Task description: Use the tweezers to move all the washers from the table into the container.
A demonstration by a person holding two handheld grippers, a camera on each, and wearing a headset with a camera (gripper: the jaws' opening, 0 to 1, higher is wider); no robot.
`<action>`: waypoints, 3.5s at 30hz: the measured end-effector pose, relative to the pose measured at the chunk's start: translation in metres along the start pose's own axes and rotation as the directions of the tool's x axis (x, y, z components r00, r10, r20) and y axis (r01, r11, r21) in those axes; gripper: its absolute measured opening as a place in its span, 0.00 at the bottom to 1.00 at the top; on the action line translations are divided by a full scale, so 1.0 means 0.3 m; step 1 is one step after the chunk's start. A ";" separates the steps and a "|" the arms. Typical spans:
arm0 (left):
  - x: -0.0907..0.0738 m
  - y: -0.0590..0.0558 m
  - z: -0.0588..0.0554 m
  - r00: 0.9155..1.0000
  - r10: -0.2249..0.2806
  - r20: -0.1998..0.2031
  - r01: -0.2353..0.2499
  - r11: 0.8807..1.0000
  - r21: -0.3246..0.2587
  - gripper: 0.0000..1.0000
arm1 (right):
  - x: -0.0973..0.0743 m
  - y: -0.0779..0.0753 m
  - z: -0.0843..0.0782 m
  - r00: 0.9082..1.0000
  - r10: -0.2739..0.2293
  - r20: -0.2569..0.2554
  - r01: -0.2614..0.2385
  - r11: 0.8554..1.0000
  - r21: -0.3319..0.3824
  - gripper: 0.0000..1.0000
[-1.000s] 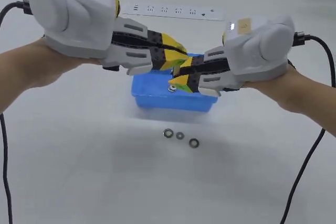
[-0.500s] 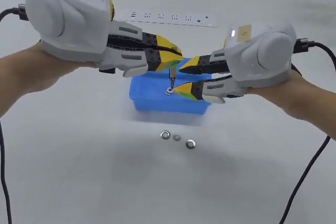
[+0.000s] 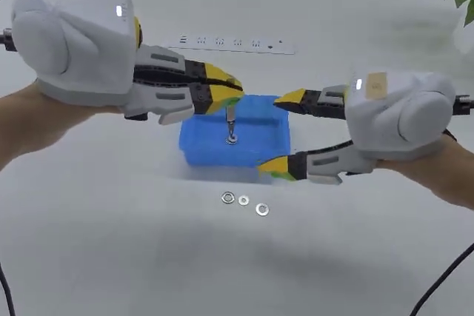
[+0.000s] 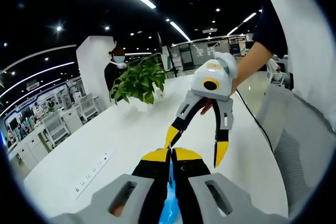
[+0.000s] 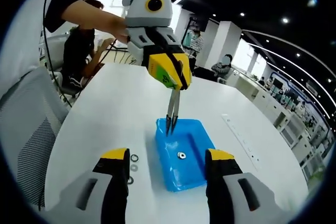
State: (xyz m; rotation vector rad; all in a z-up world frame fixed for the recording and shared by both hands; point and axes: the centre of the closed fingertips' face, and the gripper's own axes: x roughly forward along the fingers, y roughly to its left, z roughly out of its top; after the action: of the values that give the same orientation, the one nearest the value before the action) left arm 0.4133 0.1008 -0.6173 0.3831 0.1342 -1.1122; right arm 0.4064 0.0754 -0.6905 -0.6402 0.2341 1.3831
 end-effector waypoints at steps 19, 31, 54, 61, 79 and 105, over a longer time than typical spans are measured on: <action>-0.080 -0.147 -0.029 0.999 0.022 0.036 -0.021 0.999 -0.037 0.05 | -0.149 0.221 -0.027 0.997 0.052 0.060 -0.065 0.971 0.228 0.91; -0.048 -0.191 -0.132 0.999 0.042 0.005 -0.041 0.998 -0.052 0.05 | -0.194 0.281 -0.080 0.997 0.052 0.065 -0.071 0.936 0.345 1.00; 0.035 -0.204 -0.218 1.000 -0.008 0.005 0.009 0.994 -0.111 0.05 | -0.149 0.275 -0.144 0.997 0.057 0.043 -0.069 0.920 0.386 1.00; 0.034 -0.212 -0.234 1.000 -0.012 0.002 0.012 0.993 -0.119 0.05 | -0.143 0.284 -0.143 0.997 0.060 0.041 -0.071 0.920 0.384 1.00; 0.025 -0.210 -0.250 0.998 -0.045 -0.046 0.038 0.990 -0.133 0.05 | -0.087 0.297 -0.125 0.994 0.092 0.062 -0.110 0.902 0.417 0.90; 0.025 -0.217 -0.252 0.987 -0.094 -0.132 0.079 0.990 -0.119 0.05 | 0.215 0.213 -0.062 0.957 0.286 0.042 -0.289 0.940 0.181 0.31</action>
State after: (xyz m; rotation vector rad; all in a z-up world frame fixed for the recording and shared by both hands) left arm 0.3648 0.0969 -0.7047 0.3540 0.3371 -1.1580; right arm 0.3617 0.1224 -0.7569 -0.4512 0.4539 1.6232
